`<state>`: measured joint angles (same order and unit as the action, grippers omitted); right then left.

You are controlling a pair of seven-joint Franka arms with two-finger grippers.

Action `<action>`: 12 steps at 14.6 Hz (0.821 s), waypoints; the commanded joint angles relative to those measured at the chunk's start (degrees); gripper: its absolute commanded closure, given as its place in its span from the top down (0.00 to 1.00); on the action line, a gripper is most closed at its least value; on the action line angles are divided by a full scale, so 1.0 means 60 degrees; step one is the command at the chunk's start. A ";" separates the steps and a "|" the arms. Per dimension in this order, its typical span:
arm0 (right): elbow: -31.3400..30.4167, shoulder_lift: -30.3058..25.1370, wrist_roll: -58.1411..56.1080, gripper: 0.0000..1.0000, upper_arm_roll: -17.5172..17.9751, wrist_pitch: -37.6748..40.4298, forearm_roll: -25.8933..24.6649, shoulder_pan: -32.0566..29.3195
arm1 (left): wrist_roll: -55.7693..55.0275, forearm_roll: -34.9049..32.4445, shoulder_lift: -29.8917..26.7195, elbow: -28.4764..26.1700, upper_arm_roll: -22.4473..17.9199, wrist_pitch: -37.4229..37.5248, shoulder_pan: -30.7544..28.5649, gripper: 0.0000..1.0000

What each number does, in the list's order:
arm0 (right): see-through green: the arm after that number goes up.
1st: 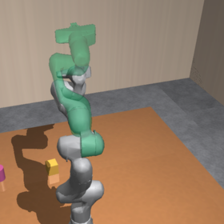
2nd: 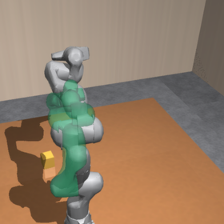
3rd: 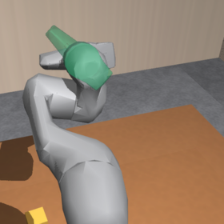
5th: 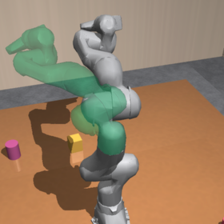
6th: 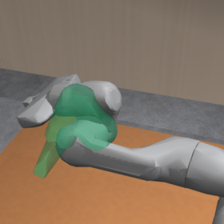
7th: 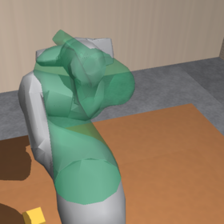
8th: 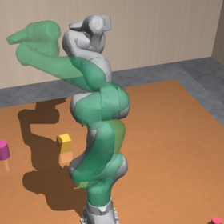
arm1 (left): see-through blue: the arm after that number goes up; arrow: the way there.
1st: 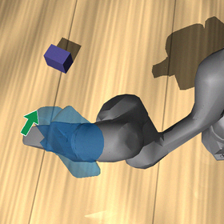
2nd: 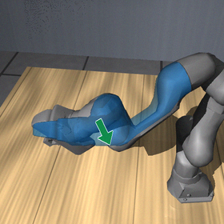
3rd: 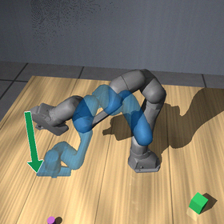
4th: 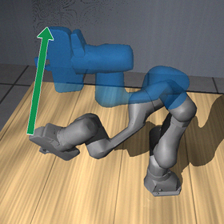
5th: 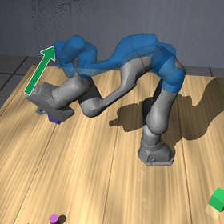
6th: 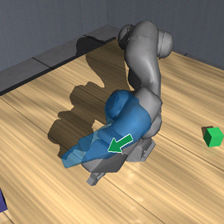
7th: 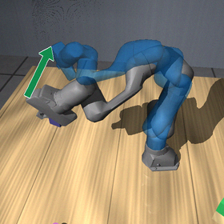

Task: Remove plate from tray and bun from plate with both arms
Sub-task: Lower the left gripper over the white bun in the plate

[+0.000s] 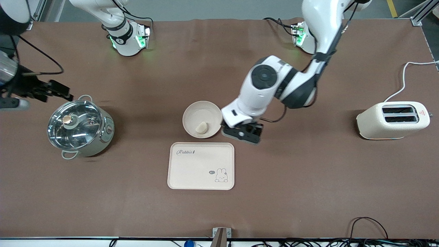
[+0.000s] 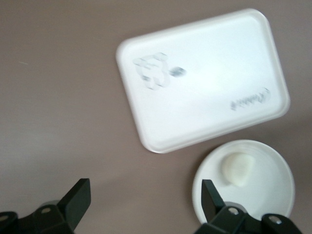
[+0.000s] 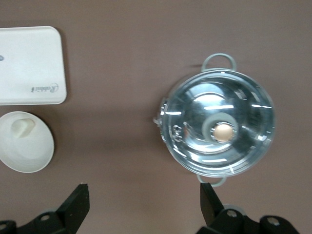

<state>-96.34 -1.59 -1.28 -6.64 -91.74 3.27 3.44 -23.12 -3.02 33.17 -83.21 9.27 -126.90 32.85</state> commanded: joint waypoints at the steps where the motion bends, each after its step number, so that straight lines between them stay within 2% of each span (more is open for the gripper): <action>1: 0.0863 0.0119 -0.0531 1.00 -0.0065 0.0800 -0.0530 -0.0207 | -0.0538 -0.0199 0.0389 0.0201 -0.0081 -0.0716 0.0674 0.99; 3: 0.1740 0.0177 -0.0622 1.00 -0.0065 0.1575 -0.0531 -0.0397 | -0.1633 -0.0417 0.0667 0.0201 -0.0256 -0.0881 0.1392 0.99; 5: 0.2212 0.0192 -0.0622 1.00 -0.0021 0.2046 -0.0545 -0.0501 | -0.2645 -0.1352 0.0930 0.0201 -0.0257 -0.1056 0.1643 0.97; 8: 0.2287 0.0119 -0.0549 1.00 -0.0022 0.2180 -0.0618 -0.0354 | -0.3337 -0.1942 0.1603 0.0216 -0.0315 -0.1873 0.2184 0.93; 12: 0.2287 0.0104 -0.0637 1.00 -0.0021 0.2282 -0.0604 -0.0369 | -0.3762 -0.2644 0.2087 0.0186 -0.0418 -0.2024 0.2785 0.87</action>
<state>-83.46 -1.27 -4.27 -7.16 -79.07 0.87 1.41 -43.75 -16.32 44.11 -83.10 7.77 -138.56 47.20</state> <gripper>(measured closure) 0.000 0.119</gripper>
